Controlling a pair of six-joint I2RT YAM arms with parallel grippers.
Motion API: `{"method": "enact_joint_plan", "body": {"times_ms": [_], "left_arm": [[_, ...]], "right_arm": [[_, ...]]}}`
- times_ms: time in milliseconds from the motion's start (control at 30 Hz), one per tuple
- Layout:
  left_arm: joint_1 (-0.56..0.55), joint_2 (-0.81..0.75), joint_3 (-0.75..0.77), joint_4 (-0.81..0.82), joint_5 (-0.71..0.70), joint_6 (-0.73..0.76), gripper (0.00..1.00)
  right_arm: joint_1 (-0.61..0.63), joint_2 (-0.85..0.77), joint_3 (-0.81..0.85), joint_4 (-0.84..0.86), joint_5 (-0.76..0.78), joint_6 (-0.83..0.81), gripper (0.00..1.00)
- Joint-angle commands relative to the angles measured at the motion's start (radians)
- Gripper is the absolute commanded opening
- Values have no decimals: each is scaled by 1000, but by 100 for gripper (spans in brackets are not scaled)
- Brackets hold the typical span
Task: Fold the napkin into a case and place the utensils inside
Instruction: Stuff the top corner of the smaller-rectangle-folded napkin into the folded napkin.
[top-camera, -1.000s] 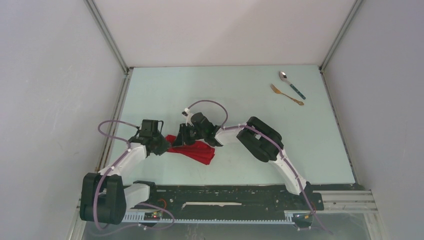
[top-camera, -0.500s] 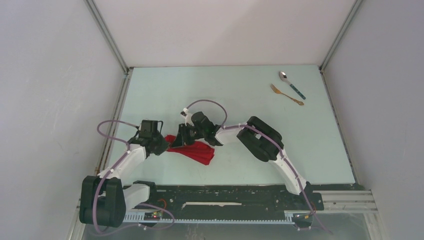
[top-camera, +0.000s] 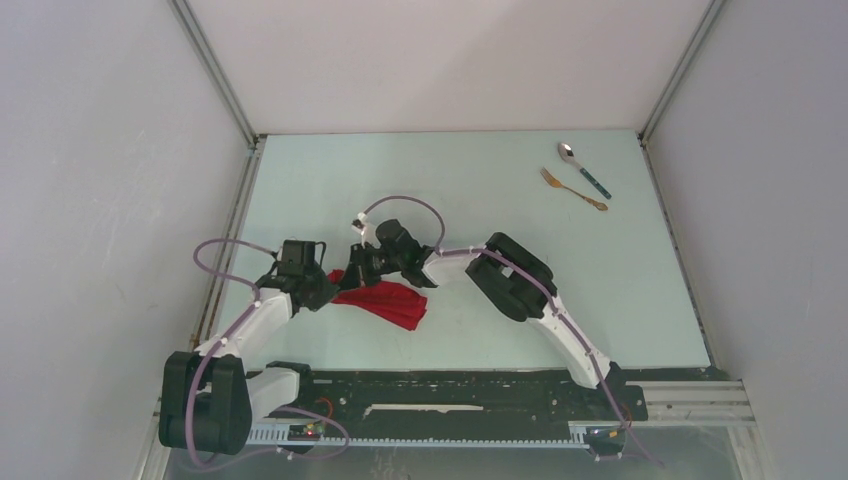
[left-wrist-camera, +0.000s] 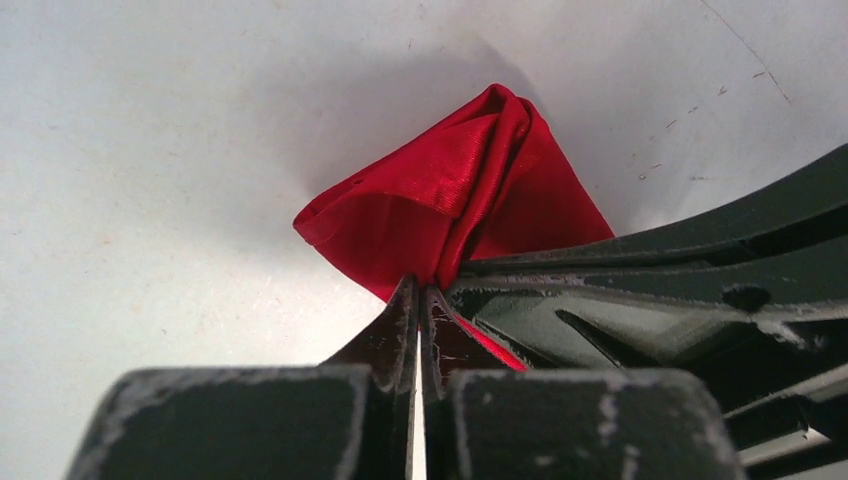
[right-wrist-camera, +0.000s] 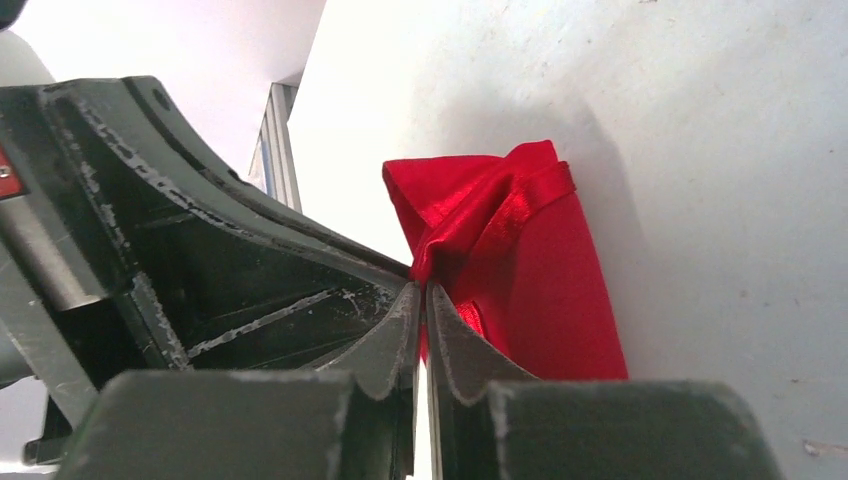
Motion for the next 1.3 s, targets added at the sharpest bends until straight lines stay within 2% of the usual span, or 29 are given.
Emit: {"method": "enact_joint_plan", "body": {"times_ms": [0,167,367,433,533,633,767,867,967,1133,1267], "left_arm": [[-3,-19,-3,32,-5,27,0],[-10,-27,29,48,28,54,0],[-21,-36,63,47,89,52,0],[-21,-18,79,29,85,57,0],[-21,1,85,22,71,56,0],[-21,32,85,22,48,48,0],[-21,62,99,8,1,52,0],[-17,65,99,3,4,50,0],[-15,37,101,-22,-3,55,9],[11,-97,95,-95,-27,49,30],[95,-180,80,-142,13,55,38]], "right_arm": [[12,31,47,-13,-14,-15,9],[39,69,77,-28,-11,-28,7],[79,143,222,-136,-3,-100,8],[72,131,189,-109,2,-92,9],[52,94,119,-13,4,-49,17],[80,126,198,-132,-5,-104,18],[56,90,56,94,-28,44,25],[48,86,56,64,-35,26,26],[35,89,44,89,-43,54,26],[26,81,22,106,-43,69,24],[23,60,12,99,-37,67,23]]}}
